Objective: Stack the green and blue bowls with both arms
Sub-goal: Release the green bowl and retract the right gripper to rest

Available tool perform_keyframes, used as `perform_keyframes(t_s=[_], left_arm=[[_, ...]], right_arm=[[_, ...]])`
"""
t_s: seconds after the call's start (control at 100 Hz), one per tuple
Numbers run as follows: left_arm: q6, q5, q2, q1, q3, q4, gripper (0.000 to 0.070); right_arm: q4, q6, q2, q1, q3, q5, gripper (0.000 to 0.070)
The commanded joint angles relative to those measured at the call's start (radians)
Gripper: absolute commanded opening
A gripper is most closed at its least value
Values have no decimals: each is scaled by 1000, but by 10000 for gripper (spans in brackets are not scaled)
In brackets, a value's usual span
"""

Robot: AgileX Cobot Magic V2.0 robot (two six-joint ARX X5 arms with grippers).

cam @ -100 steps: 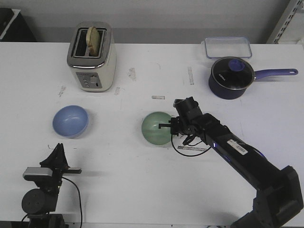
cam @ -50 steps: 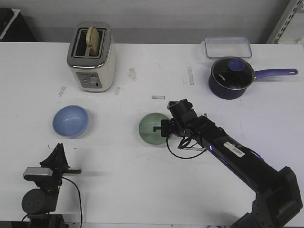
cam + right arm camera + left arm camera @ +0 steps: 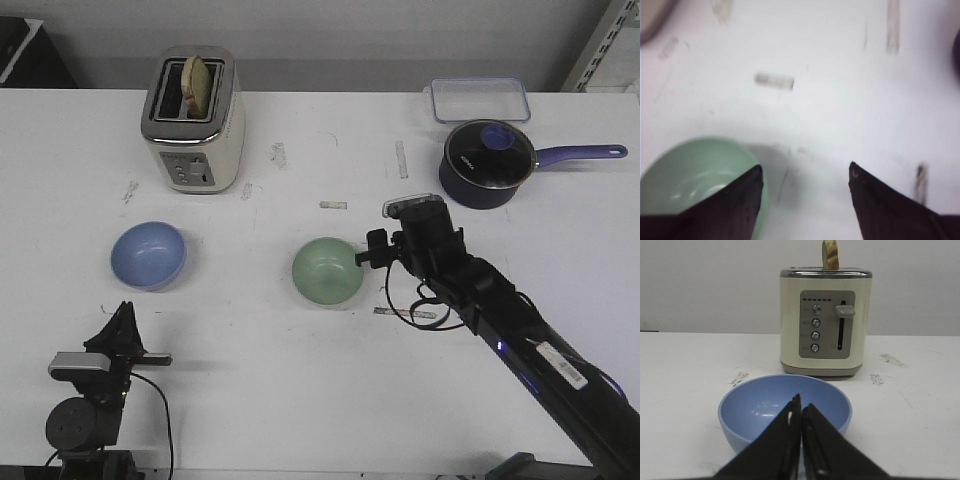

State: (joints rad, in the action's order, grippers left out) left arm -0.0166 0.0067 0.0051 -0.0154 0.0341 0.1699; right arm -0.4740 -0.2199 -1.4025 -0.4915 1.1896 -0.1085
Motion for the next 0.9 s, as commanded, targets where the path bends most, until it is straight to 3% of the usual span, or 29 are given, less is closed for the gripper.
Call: perform_keyframes(t_s=[0.0,0.15,0.21,0.46,0.57,0.89], left_arm=[[5,5,-2,1,-21,11,1],[5,5,-2,1,-21,11,1],[5,5,-2,1,-21,11,1],[5,5,-2,1,-21,11,1],[5,5,-2,1,-21,11,1],[5,5,-2,1,-21,11,1]], right_arm=[[67,156,39,13,-45,-3,260],[198,211,143,80,-175,15,57],[242,210,189,116,-227,31,13],[496,209,382,282,-476,190,13],[610,208,481,344,-591,211,13],[629,206,798,452,-810,207,13]])
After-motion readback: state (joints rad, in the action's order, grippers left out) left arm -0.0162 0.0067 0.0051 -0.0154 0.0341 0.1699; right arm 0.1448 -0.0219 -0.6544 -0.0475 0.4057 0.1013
